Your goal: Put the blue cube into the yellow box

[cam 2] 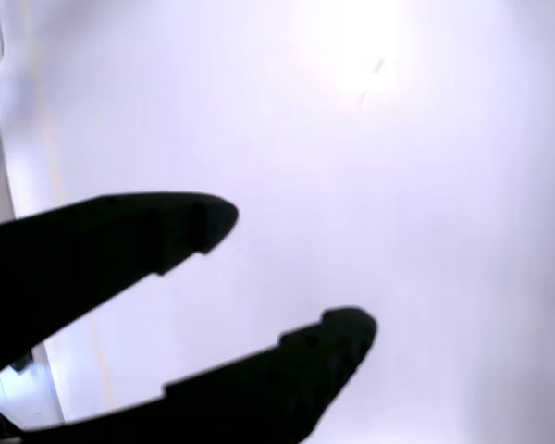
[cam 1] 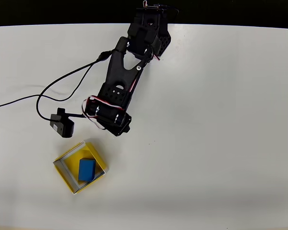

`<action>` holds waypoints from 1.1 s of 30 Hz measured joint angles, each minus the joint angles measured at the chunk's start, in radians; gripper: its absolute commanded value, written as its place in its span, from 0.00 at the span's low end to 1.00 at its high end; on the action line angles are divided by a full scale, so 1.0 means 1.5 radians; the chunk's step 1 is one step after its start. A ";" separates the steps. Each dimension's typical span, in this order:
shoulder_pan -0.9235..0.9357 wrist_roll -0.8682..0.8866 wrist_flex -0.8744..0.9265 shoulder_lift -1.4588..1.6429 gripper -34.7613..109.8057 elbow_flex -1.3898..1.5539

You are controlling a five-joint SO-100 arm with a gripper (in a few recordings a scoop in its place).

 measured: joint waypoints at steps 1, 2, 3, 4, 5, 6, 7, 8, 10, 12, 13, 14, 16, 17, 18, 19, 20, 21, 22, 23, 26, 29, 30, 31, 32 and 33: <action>-0.012 -0.007 -0.018 0.061 0.37 0.070; -0.026 -0.010 -0.036 0.125 0.37 0.139; -0.039 -0.010 -0.049 0.192 0.37 0.212; -0.049 -0.009 -0.062 0.260 0.37 0.284; -0.057 -0.010 -0.070 0.328 0.37 0.351; -0.063 -0.005 -0.075 0.396 0.37 0.411; -0.069 -0.007 -0.077 0.457 0.37 0.466; -0.079 -0.009 -0.084 0.508 0.37 0.511; -0.108 -0.011 -0.101 0.594 0.38 0.588; -0.121 -0.011 -0.125 0.654 0.39 0.652; -0.123 -0.014 -0.140 0.678 0.39 0.681; -0.127 -0.018 -0.152 0.699 0.40 0.707; -0.137 -0.028 -0.187 0.750 0.40 0.760; -0.138 -0.036 -0.204 0.780 0.41 0.787; -0.138 -0.044 -0.220 0.814 0.41 0.820; -0.138 -0.050 -0.236 0.847 0.42 0.851; -0.138 -0.057 -0.251 0.876 0.43 0.882; -0.138 -0.062 -0.268 0.890 0.43 0.910; -0.138 -0.065 -0.284 0.893 0.44 0.936; -0.138 -0.069 -0.299 0.893 0.44 0.957; -0.138 -0.079 -0.340 0.916 0.43 1.014; -0.145 -0.085 -0.368 0.957 0.43 1.063; -0.149 -0.088 -0.372 0.983 0.44 1.083; -0.150 -0.091 -0.372 1.010 0.44 1.107; -0.150 -0.096 -0.368 1.040 0.44 1.132; -0.149 -0.100 -0.365 1.062 0.44 1.152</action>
